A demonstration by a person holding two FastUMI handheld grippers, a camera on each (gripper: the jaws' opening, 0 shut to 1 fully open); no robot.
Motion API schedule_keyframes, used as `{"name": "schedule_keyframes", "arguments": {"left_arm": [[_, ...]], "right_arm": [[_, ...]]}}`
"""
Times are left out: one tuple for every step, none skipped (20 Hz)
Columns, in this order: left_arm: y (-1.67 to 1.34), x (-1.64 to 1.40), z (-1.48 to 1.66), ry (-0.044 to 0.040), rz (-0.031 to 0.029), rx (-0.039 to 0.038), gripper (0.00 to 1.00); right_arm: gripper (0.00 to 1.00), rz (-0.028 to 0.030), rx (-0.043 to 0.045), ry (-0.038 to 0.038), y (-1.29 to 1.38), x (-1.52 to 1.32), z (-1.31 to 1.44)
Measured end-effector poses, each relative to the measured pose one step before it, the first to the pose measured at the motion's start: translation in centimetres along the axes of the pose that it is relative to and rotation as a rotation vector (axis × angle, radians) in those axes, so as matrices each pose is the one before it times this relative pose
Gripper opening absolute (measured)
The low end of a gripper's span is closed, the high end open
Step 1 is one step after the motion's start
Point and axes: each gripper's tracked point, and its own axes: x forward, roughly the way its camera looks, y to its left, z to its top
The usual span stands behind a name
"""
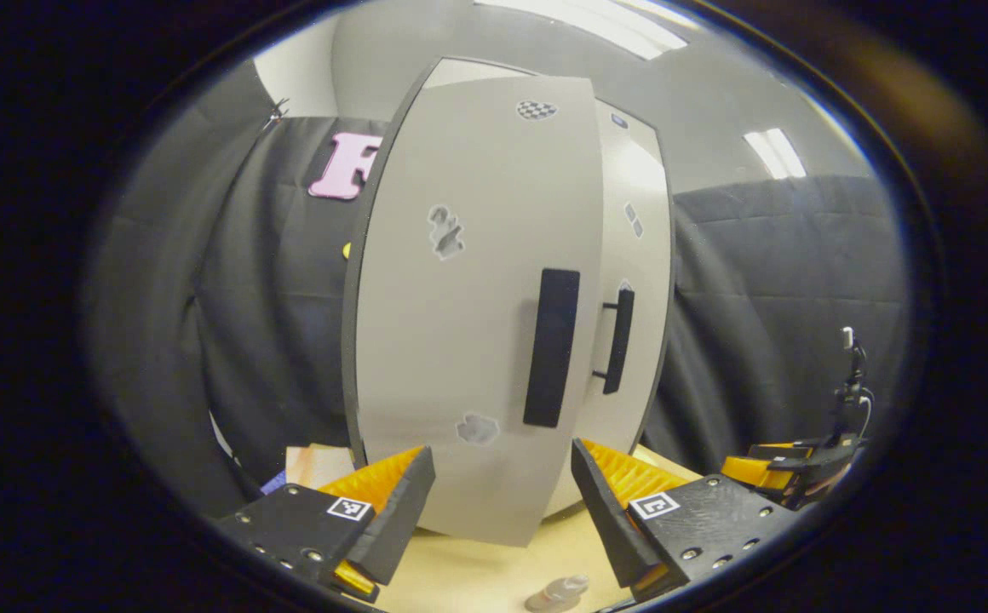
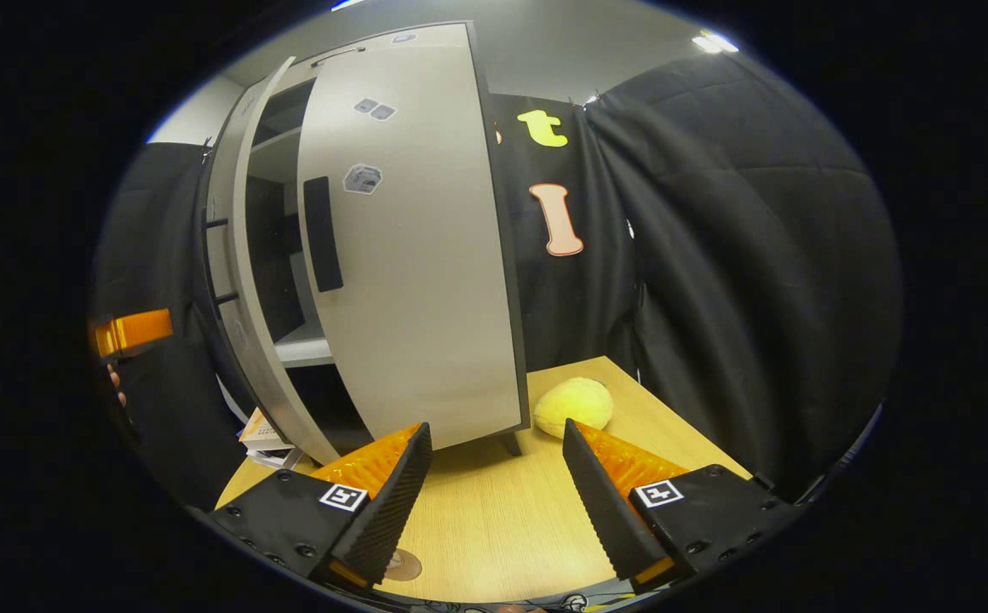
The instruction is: Grasp the bottle in the cabinet with the left hand and place it on the coaster, then close the right door with the right hand and the left door with the left hand.
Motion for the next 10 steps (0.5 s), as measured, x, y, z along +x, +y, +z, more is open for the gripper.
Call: {"name": "schedule_keyframes", "arguments": {"left_arm": [[0.101,-0.461,-1.264,0.01924,0.00569,-0.01351,0.99],[0.103,-0.348,-0.982,0.01787,0.00357,-0.00547,0.99],[0.165,-0.428,-0.853,0.0138,0.00952,0.00095,0.99],[0.379,-0.27,-0.548,0.01097,0.01429,0.00901,0.99],[0.436,-0.414,-0.469,0.00862,0.01775,0.00919,0.99],[0.515,-0.351,-0.205,0.00338,0.01718,0.00954,0.99],[0.411,-0.406,0.131,-0.00342,0.02192,0.00923,0.99],[0.515,-0.433,0.319,-0.00724,0.02209,0.00739,0.99],[0.577,-0.301,0.409,-0.01137,0.02242,0.0046,0.99],[0.692,-0.192,0.598,-0.01436,0.02636,0.00319,0.99]], "right_arm": [[0.98,0.01113,-0.00567,0.0023,0.477,0.138,-0.02],[0.98,0.01266,-0.00445,0.00032,0.528,0.142,0.064],[0.98,0.01388,-0.00574,0.00067,0.548,0.179,0.026],[0.98,0.01395,-0.00771,0.00115,0.527,0.17,0.131],[0.98,0.01257,-0.01165,-0.00089,0.516,0.301,0.188],[0.98,0.00831,-0.01523,-0.00484,0.331,0.155,0.251],[0.98,0.00403,-0.01295,-0.00761,0.196,0.205,0.42],[0.98,0.00476,-0.00629,-0.0103,0.139,0.142,0.581],[0.98,0.00333,-0.00128,-0.01036,0.143,0.139,0.704],[0.98,-0.00254,0.00355,-0.00249,0.005,0.187,0.608]]}}
